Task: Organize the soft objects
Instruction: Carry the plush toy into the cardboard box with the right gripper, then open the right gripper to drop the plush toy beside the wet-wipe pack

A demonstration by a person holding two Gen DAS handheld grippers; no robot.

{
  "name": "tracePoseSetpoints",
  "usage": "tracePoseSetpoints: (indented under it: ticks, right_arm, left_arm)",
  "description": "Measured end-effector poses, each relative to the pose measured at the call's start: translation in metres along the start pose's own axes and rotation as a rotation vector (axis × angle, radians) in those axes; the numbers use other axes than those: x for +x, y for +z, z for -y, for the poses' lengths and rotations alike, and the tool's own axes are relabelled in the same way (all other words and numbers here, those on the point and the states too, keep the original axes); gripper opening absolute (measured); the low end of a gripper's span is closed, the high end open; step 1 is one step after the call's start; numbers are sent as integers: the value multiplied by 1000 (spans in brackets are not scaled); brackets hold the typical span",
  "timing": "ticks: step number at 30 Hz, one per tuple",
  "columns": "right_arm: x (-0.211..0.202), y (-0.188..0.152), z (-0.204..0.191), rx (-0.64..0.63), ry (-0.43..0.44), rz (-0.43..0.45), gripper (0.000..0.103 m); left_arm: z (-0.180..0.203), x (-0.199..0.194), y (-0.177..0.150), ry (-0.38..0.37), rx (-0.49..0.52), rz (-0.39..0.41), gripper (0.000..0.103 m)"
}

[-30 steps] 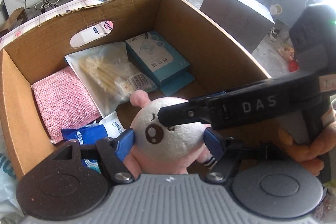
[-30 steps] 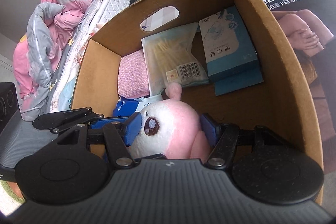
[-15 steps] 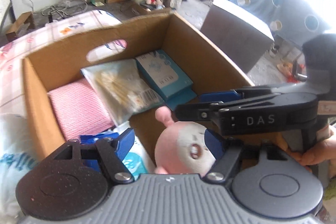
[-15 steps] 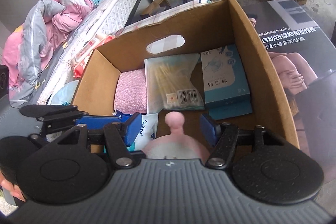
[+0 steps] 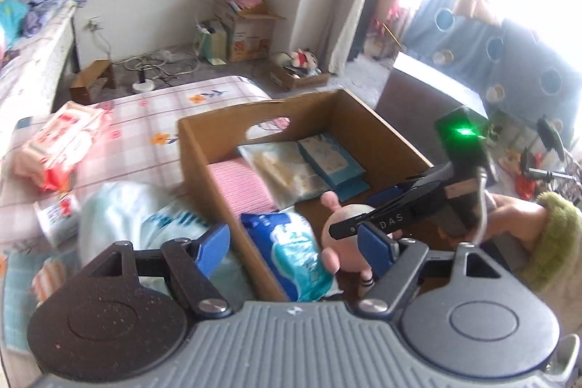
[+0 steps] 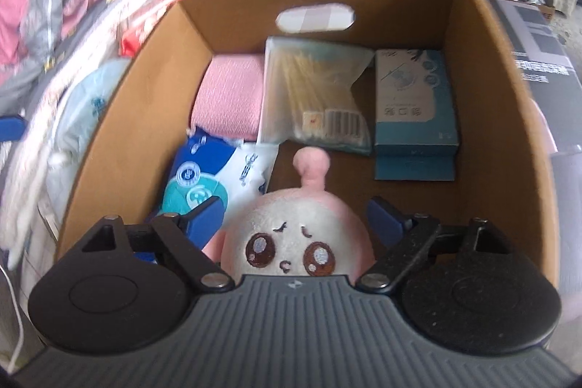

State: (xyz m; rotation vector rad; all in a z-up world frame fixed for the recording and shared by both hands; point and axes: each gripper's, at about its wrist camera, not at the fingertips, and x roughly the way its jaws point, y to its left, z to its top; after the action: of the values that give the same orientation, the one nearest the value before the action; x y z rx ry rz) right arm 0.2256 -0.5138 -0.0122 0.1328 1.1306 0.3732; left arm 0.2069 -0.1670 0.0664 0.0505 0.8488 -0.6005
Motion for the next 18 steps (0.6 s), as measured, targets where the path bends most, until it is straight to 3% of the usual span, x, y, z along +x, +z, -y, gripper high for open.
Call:
tracePoseSetpoints:
  ticks: [2,4,7,13,16,18]
  right_arm:
    - [12,3,-3,-33,5,-56,101]
    - [22,5,-6,-83,8,-106,102]
    - [24,5,-2,-81,17,-109,102]
    - [15,2,2,-6,-17,-19,81]
    - [13,2,-2,-4,-85,36,79]
    - [14,2,0,24,-77,51,79]
  left_arm:
    - [-9,-17,-11,12,-32,19,78]
    - [-20,-33,-23,27,-60,37,78]
    - [-32,-51,-43,60,-88,62,78]
    - [-60,-74,-79,115,-173,78,78]
    - [-72,-81,-93,127,-216,77,78]
    - [-78,-87,-100,138,-242,83,78]
